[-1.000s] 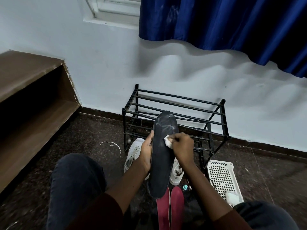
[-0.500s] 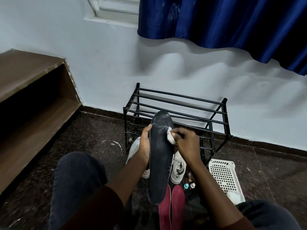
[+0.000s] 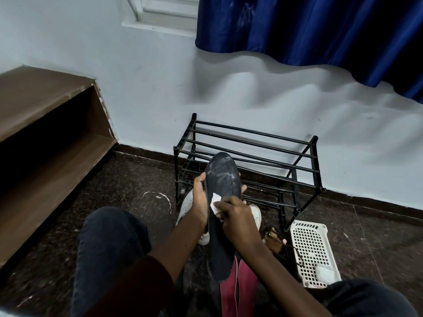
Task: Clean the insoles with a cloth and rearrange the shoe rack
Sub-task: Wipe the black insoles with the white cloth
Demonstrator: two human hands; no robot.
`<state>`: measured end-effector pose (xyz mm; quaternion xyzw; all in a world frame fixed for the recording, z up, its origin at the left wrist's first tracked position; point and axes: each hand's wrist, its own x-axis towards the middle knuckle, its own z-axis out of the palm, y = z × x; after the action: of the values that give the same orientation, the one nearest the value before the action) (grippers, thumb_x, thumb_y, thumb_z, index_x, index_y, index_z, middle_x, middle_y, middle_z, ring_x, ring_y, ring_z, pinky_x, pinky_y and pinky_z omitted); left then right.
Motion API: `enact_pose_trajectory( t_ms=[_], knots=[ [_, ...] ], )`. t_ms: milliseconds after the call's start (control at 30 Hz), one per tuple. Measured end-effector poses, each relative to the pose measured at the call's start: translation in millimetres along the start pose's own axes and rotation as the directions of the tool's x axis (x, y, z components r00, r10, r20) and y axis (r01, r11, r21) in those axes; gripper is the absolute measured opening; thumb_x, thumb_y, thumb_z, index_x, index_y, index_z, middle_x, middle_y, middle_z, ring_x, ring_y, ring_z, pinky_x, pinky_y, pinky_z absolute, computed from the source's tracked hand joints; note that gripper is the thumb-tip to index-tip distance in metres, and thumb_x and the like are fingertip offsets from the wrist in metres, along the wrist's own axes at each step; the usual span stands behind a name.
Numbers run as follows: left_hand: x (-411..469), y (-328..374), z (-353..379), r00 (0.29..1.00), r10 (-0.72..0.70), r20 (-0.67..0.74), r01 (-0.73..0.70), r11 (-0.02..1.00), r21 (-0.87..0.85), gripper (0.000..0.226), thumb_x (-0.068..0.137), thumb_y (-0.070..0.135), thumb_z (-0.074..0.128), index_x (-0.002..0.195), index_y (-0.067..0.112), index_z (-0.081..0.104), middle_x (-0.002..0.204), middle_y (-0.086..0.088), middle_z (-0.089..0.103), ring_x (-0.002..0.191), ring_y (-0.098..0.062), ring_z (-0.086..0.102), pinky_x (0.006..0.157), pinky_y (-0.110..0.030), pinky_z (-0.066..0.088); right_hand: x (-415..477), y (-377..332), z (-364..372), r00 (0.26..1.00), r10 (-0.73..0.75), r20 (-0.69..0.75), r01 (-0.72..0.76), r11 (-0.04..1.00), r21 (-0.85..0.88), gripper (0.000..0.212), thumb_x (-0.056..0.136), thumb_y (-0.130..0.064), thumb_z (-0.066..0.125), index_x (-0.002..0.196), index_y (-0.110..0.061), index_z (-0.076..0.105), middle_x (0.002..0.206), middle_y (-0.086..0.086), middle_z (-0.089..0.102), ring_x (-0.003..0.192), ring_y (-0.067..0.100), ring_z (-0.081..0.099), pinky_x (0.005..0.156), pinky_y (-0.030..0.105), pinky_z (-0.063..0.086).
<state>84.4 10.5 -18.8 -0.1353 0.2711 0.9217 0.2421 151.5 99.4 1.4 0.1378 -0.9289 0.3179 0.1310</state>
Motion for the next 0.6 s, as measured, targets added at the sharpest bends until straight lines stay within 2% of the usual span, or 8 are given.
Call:
enact_pose_trajectory(
  t_ms=[67, 167, 267, 400, 500, 567, 600],
  knots=[
    [1.5, 0.5, 0.1, 1.000, 0.016, -0.020, -0.015, 0.999, 0.049, 0.063, 0.090, 0.051, 0.034, 0.102, 0.002, 0.071, 0.108, -0.022, 0.065, 0.093, -0.034, 0.065, 0.077, -0.036, 0.056, 7.1, 2.9, -1.4, 0.999, 0.022, -0.039, -0.021, 0.999, 0.036, 0.031, 0.059, 0.022, 0.065, 0.079, -0.001, 0.073, 0.074, 0.009, 0.063, 0.058, 0.013, 0.059, 0.056, 0.016, 0.047],
    [1.6, 4.2, 2.6, 0.999, 0.033, -0.037, -0.028, 0.991, 0.130, 0.058, 0.085, 0.054, 0.039, 0.099, 0.006, 0.068, 0.090, -0.012, 0.068, 0.076, -0.024, 0.064, 0.068, -0.029, 0.051, 23.5, 6.2, -5.5, 0.998, 0.050, -0.043, -0.052, 0.998, -0.044, 0.024, 0.062, 0.019, 0.066, 0.076, 0.001, 0.072, 0.072, 0.011, 0.060, 0.060, 0.024, 0.060, 0.053, 0.029, 0.051],
    [2.1, 5.3, 3.5, 0.999, 0.018, -0.045, -0.011, 0.989, 0.149, 0.049, 0.085, 0.053, 0.040, 0.087, 0.010, 0.062, 0.064, -0.005, 0.063, 0.051, -0.017, 0.058, 0.047, -0.019, 0.046, 37.5, 9.5, -11.4, 0.992, 0.089, -0.093, -0.103, 0.982, -0.159, 0.018, 0.062, 0.015, 0.068, 0.070, 0.000, 0.072, 0.069, 0.013, 0.059, 0.062, 0.032, 0.058, 0.050, 0.024, 0.041],
    [4.7, 6.3, 4.9, 1.000, 0.018, -0.002, -0.018, 0.988, 0.156, 0.052, 0.087, 0.053, 0.037, 0.077, 0.009, 0.063, 0.058, -0.005, 0.062, 0.046, -0.016, 0.057, 0.044, -0.017, 0.045, 38.4, 8.0, -11.3, 0.973, 0.117, -0.197, -0.157, 0.968, -0.197, 0.021, 0.056, 0.011, 0.076, 0.070, -0.005, 0.073, 0.064, 0.012, 0.059, 0.058, 0.032, 0.057, 0.045, 0.028, 0.043],
    [5.9, 6.4, 5.5, 1.000, 0.020, -0.005, -0.019, 0.991, 0.131, 0.056, 0.086, 0.056, 0.035, 0.091, 0.009, 0.066, 0.077, -0.008, 0.067, 0.058, -0.019, 0.063, 0.051, -0.020, 0.048, 27.2, 7.6, -6.3, 0.976, 0.107, -0.189, -0.127, 0.987, -0.102, 0.022, 0.057, 0.011, 0.075, 0.070, -0.006, 0.074, 0.064, 0.011, 0.060, 0.058, 0.030, 0.058, 0.049, 0.029, 0.047],
    [4.5, 5.9, 6.6, 0.999, 0.021, 0.033, -0.024, 0.994, 0.110, 0.065, 0.086, 0.056, 0.031, 0.101, 0.006, 0.070, 0.099, -0.016, 0.068, 0.080, -0.027, 0.067, 0.076, -0.030, 0.051, 15.3, 5.4, -2.9, 0.984, 0.091, -0.151, -0.096, 0.995, -0.031, 0.019, 0.061, 0.010, 0.073, 0.071, -0.007, 0.074, 0.063, 0.008, 0.059, 0.057, 0.026, 0.058, 0.054, 0.022, 0.042],
    [3.4, 5.4, 7.3, 0.999, 0.014, 0.045, -0.018, 0.996, 0.090, 0.066, 0.085, 0.055, 0.032, 0.108, 0.004, 0.068, 0.109, -0.020, 0.064, 0.091, -0.033, 0.065, 0.092, -0.038, 0.046, 9.3, 3.8, -1.5, 0.986, 0.090, -0.142, -0.092, 0.996, -0.006, 0.018, 0.062, 0.008, 0.072, 0.073, -0.007, 0.074, 0.063, 0.007, 0.058, 0.056, 0.024, 0.057, 0.055, 0.019, 0.037]
  ],
)
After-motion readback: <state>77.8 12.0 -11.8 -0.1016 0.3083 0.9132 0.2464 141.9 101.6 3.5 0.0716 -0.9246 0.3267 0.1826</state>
